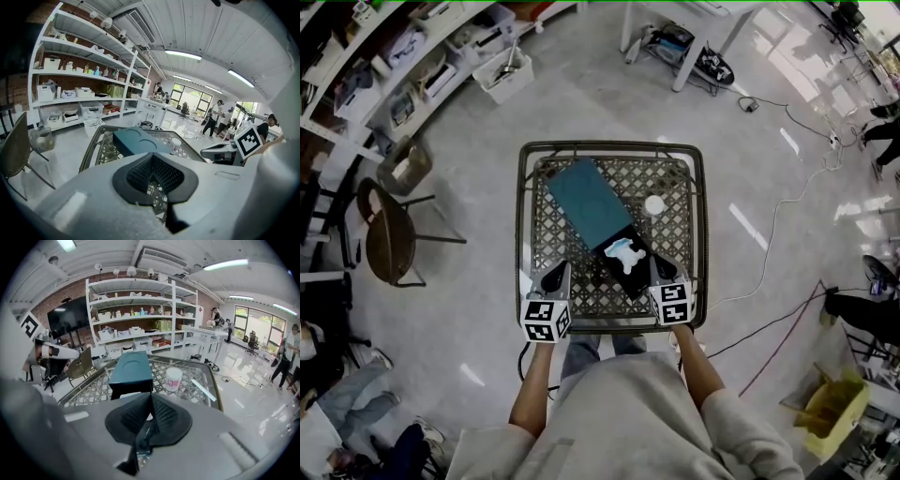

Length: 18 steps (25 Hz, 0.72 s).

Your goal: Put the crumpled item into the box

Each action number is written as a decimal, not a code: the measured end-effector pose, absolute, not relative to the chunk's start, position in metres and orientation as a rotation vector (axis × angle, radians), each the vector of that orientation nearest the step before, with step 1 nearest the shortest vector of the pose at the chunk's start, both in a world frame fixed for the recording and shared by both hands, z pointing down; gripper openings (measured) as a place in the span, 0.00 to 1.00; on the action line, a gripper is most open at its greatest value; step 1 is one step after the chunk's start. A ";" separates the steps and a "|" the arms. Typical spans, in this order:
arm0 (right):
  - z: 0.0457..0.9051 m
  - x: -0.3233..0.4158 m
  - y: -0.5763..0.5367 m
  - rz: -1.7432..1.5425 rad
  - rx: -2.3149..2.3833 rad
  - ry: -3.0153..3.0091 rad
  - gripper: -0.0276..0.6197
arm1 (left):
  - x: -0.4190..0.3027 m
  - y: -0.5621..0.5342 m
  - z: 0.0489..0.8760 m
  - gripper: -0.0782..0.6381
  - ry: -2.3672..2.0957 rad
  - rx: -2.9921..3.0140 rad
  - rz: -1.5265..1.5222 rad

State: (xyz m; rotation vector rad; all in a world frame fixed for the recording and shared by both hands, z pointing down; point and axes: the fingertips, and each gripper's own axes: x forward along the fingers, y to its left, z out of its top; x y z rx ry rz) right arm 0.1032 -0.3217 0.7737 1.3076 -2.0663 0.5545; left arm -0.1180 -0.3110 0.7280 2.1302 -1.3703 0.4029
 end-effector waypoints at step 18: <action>0.579 0.104 -0.395 0.179 1.591 -2.292 0.04 | -0.115 -0.376 0.591 0.12 -1.491 2.340 0.247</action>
